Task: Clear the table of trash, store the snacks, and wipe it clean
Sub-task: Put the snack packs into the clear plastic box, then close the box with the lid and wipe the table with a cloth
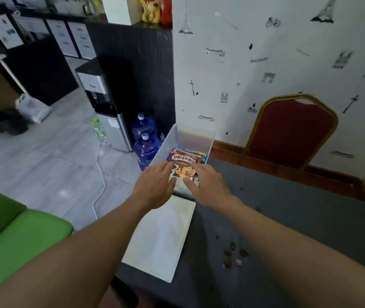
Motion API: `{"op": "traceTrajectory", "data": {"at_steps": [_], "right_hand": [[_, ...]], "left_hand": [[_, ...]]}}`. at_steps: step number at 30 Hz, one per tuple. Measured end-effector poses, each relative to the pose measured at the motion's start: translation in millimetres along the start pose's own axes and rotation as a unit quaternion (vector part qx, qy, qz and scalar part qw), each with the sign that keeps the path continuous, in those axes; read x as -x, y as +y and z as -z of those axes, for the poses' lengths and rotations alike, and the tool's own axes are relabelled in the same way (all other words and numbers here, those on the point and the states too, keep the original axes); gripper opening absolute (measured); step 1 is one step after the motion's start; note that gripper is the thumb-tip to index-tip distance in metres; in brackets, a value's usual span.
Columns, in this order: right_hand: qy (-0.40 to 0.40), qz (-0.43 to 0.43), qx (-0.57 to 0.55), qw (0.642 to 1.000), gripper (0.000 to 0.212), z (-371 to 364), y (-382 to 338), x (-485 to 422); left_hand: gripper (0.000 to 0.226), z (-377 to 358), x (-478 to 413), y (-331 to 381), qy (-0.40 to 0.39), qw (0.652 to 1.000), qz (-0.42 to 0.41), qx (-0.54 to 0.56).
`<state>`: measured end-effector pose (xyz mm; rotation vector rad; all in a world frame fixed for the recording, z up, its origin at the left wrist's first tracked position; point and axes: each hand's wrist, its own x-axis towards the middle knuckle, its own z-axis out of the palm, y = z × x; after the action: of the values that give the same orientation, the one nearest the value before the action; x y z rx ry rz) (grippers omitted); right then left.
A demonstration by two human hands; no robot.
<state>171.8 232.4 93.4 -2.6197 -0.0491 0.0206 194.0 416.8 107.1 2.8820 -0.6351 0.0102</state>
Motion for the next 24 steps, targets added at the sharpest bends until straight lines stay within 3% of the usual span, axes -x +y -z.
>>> {"op": "traceTrajectory", "data": {"at_steps": [3,7,16,24], "right_hand": [[0.002,-0.016,0.012,1.000,0.061,-15,-2,19],[-0.052,-0.052,0.007,0.997,0.058,-44,-1,39],[-0.203,-0.197,-0.066,0.957,0.067,-126,5,80],[-0.148,-0.312,-0.100,0.933,0.057,-165,-10,96]], "left_hand": [[0.040,-7,21,2,0.019,1.000,0.007,0.007],[0.032,-27,44,-3,-0.006,0.999,0.043,0.014],[0.049,-109,98,-69,-0.194,0.970,0.145,-0.025],[0.060,-135,115,-98,-0.203,0.960,0.189,0.033]]}}
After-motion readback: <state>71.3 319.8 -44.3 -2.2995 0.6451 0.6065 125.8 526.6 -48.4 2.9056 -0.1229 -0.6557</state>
